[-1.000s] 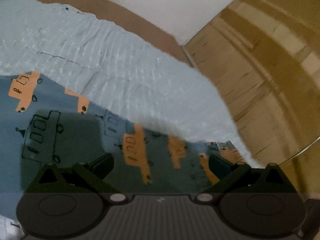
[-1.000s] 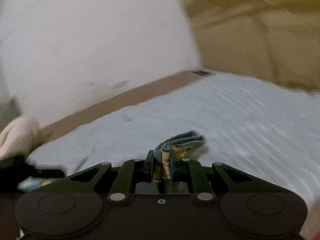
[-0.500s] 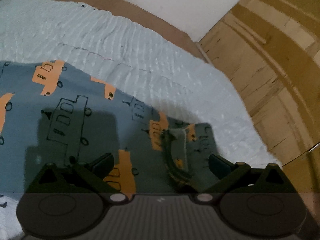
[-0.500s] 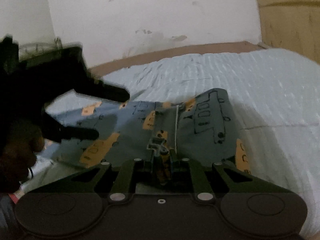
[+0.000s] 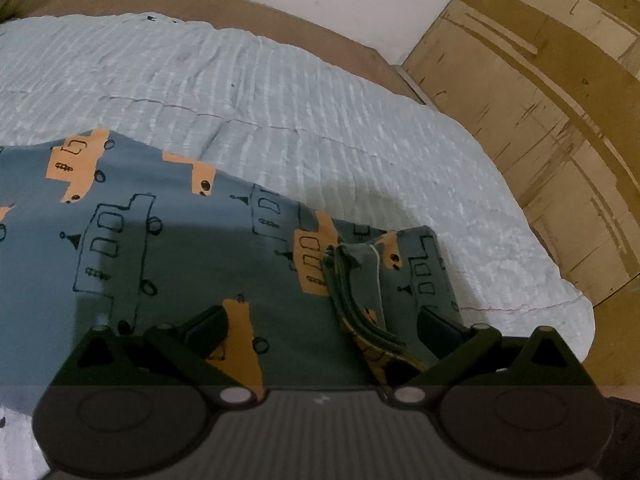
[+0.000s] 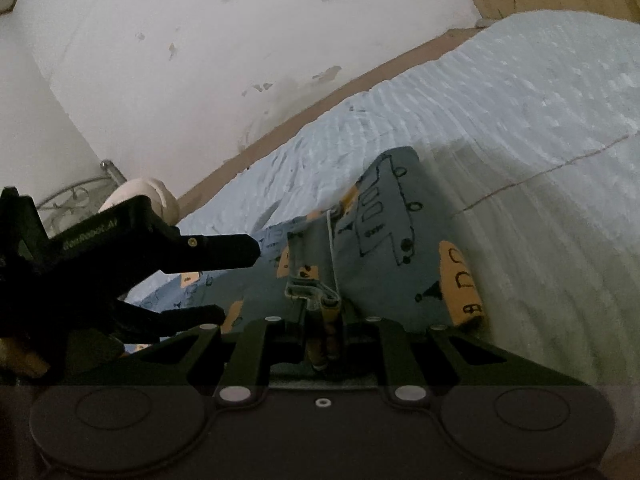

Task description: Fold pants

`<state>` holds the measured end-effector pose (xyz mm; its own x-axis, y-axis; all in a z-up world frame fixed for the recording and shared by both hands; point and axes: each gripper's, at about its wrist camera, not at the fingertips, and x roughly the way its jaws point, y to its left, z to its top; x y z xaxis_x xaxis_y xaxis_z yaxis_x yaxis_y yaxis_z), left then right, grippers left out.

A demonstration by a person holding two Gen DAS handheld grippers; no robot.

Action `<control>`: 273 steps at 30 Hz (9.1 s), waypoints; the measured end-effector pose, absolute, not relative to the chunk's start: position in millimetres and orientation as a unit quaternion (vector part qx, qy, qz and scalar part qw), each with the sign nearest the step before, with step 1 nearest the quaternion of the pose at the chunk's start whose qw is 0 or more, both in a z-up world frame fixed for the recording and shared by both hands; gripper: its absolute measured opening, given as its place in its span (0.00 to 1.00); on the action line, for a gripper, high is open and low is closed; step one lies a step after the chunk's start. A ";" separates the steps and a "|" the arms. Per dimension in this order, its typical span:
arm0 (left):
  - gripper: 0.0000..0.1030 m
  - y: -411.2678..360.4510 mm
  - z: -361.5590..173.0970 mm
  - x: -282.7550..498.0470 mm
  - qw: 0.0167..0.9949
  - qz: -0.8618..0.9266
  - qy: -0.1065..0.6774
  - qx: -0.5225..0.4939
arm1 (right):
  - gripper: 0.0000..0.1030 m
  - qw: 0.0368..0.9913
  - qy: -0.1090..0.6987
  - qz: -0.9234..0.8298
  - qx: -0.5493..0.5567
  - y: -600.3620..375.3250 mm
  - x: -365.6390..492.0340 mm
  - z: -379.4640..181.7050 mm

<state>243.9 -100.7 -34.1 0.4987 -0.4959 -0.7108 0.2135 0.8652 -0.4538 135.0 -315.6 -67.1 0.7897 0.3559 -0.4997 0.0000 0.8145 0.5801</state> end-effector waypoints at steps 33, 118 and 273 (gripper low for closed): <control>0.10 -140.5 -33.9 260.2 0.837 -0.196 0.467 -0.209 | 0.16 0.876 0.289 0.098 0.373 -333.5 117.9 -59.9; 0.99 20.8 -42.5 192.6 0.912 0.051 0.407 -0.015 | 0.99 0.952 0.304 0.001 -0.041 -243.7 173.7 -66.1; 0.01 -103.8 -17.7 159.2 0.910 -0.222 0.318 0.148 | 0.11 0.927 0.281 0.195 0.154 -255.4 223.9 -34.8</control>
